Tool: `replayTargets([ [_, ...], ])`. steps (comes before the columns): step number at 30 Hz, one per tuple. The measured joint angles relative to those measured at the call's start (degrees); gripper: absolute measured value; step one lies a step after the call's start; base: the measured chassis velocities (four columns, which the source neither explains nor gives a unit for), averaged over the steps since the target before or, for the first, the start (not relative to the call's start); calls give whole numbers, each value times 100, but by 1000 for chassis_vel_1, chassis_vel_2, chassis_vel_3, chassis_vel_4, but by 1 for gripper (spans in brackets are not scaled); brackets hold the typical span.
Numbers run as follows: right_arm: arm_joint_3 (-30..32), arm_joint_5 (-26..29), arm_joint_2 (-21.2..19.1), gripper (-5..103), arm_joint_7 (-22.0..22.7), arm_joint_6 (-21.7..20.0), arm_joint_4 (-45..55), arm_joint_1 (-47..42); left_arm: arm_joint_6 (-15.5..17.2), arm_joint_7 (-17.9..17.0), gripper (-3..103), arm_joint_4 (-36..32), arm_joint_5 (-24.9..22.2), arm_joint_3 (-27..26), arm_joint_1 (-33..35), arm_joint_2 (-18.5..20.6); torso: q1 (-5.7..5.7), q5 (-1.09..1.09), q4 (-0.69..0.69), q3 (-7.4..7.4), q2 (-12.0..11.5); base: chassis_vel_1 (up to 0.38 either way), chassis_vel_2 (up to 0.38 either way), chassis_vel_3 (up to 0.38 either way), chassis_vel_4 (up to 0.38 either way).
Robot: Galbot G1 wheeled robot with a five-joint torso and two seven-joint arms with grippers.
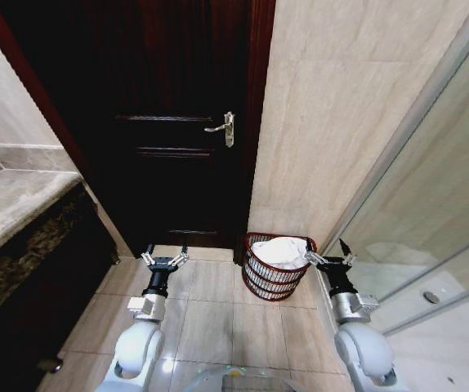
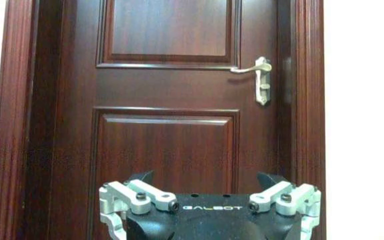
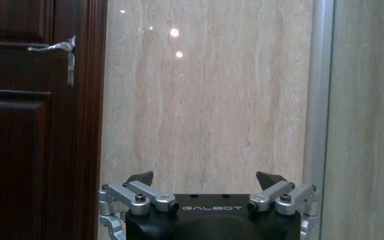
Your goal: Discard the used towel into the hamper.
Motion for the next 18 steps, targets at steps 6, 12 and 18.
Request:
replayTargets([
  [6, -34, -49, 91, 100, 6, 23, -46, 11, -7, 0, 100, 65, 10, 90, -55, -32, 72, 0, 0, 89, 161, 0, 0, 0, 0],
  [12, -88, -114, 115, 100, 6, 69, -88, 48, -36, 0, 100, 146, 25, 121, -116, -93, 136, 0, 0, 174, 311, 0, 0, 0, 0],
  [18, -205, -122, 96, 100, 4, -36, -68, 241, -17, 74, 100, 241, 34, 99, -247, 67, 199, 0, 0, 256, 456, 0, 0, 0, 0],
])
